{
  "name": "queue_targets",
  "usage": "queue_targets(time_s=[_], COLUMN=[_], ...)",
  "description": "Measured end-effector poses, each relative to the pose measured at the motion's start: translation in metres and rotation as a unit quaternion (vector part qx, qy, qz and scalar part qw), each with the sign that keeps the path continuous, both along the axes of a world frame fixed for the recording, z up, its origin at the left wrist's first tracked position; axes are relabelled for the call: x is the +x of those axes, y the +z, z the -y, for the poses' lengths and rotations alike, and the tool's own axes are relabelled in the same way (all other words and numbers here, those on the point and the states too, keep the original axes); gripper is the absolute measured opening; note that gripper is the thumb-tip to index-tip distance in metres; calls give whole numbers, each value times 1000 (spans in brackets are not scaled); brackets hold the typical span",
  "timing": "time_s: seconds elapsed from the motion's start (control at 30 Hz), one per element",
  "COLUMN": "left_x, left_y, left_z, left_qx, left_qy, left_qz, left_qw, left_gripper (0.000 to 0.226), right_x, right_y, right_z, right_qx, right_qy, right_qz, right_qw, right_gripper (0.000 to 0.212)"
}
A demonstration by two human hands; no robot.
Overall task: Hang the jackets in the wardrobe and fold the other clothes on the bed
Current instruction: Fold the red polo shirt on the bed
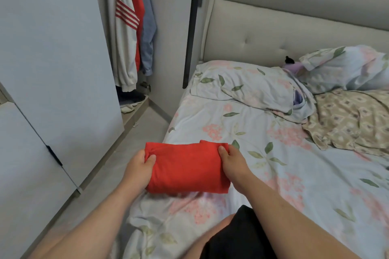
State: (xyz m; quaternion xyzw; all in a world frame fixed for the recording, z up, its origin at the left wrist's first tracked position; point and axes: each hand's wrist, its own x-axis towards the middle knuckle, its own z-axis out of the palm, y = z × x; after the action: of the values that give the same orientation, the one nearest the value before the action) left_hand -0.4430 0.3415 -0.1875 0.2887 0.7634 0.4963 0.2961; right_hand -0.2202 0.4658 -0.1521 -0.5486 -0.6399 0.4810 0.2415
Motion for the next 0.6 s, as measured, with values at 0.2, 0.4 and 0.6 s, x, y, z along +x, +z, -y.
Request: queue_targets(time_s=[0.2,0.4,0.6], left_x=[-11,-7,37], left_y=[-18,-3,-10], left_z=[-32,-30,-24], left_qx=[-34,67,-15], left_qy=[41,87,-288], left_qz=[6,-225,-429], left_qw=[999,968,856], left_gripper=[16,16,45], right_x=[-16,-24,-28], right_y=[-37,-62,-57], right_z=[-23,-36,-33], right_qx=[-29,-22,63], right_qy=[-11,-25,-30], right_qz=[111,165,187], right_qw=[993,986,980], right_gripper=[37,36,28])
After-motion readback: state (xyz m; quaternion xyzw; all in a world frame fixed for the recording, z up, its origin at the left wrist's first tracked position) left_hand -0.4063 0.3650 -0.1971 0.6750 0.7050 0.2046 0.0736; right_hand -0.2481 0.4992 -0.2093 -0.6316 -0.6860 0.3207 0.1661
